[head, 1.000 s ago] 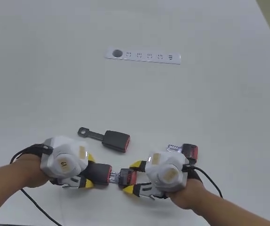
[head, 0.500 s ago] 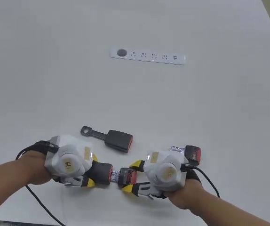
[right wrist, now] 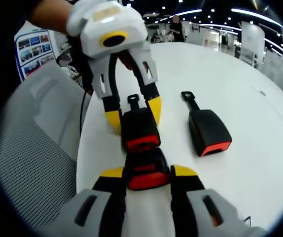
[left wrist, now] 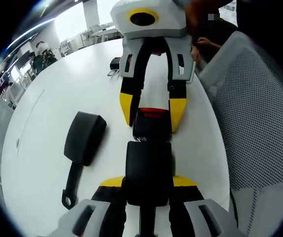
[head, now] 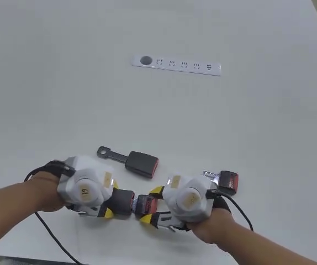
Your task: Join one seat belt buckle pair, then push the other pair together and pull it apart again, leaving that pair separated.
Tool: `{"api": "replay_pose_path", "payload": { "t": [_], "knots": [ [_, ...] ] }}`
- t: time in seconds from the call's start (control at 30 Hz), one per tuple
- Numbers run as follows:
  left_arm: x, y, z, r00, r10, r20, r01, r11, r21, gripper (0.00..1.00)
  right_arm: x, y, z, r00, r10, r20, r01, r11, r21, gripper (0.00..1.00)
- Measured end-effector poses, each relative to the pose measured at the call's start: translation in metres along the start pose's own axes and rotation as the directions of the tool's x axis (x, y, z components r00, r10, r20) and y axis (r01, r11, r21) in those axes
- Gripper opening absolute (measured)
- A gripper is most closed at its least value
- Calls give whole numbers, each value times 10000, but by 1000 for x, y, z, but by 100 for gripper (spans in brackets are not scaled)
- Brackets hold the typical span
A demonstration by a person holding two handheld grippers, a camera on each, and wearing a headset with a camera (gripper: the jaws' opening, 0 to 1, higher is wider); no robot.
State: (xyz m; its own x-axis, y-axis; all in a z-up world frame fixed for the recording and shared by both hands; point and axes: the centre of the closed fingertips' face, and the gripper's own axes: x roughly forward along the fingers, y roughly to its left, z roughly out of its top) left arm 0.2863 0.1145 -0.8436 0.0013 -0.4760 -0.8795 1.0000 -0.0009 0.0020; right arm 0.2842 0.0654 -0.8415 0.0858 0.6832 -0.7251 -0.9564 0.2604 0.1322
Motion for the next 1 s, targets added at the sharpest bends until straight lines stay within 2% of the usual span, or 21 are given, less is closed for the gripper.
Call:
{"api": "replay_pose_path", "payload": {
  "t": [0.17,0.4,0.67,1.0],
  "knots": [
    [1,-1,-1,9999,-54,-86,56,9998,180,34,4,2,-3,9990,225,-376,-226,9997,-21,34],
    [1,0,-1,9999,-104,4,104,9997,228,34,3,1,-4,9991,184,-380,-188,9998,-99,34],
    [1,0,-1,9996,-258,144,252,9987,435,34,1,-1,-4,9997,115,-219,-118,9998,-134,34],
    [-1,1,-1,9974,-268,671,244,9991,358,34,-1,0,-3,9996,-72,285,74,9999,-91,34]
  ]
}}
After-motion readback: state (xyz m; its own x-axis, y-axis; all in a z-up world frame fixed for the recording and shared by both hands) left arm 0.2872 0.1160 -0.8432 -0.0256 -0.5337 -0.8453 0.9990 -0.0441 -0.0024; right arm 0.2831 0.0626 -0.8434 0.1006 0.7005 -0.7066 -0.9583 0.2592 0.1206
